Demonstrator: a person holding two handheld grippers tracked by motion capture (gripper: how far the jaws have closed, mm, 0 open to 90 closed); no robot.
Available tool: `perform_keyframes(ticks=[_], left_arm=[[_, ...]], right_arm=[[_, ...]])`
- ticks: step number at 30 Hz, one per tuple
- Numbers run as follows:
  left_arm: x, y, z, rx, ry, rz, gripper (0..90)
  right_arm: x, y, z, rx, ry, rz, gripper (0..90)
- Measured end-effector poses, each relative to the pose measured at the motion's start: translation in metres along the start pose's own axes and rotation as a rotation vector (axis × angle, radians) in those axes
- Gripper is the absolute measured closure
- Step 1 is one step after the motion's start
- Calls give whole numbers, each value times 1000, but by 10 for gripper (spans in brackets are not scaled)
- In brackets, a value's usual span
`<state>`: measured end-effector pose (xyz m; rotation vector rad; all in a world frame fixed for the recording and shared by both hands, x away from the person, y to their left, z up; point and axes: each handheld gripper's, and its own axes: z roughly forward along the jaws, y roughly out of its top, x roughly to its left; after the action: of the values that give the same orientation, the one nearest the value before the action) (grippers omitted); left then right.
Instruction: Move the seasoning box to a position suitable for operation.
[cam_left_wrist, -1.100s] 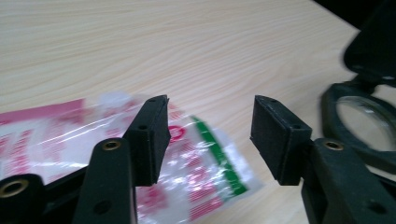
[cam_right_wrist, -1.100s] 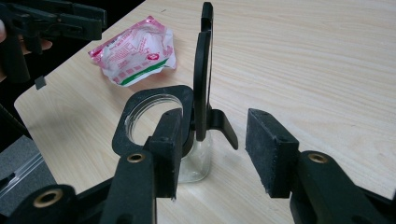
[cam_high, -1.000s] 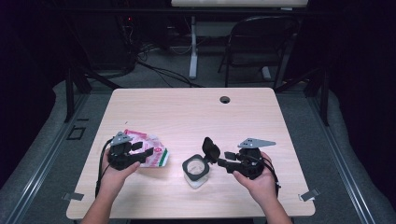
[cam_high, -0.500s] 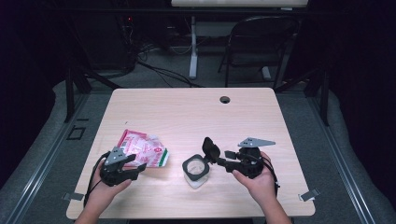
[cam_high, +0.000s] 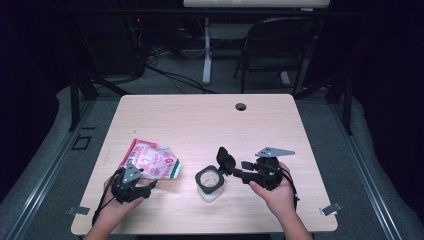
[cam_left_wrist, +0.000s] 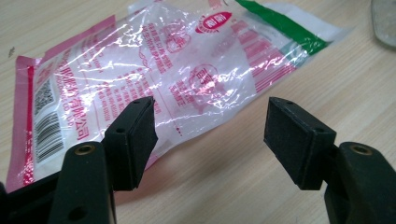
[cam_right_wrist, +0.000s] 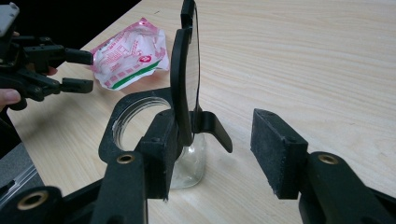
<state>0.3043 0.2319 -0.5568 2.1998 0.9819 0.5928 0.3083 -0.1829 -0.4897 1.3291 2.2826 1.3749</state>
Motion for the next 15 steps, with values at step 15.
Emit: perform_keyframes(ticks=[15], left_arm=[[-9, 2, 20, 17, 122, 183, 378]], right_arm=[[2, 1, 0, -9, -15, -13, 502]])
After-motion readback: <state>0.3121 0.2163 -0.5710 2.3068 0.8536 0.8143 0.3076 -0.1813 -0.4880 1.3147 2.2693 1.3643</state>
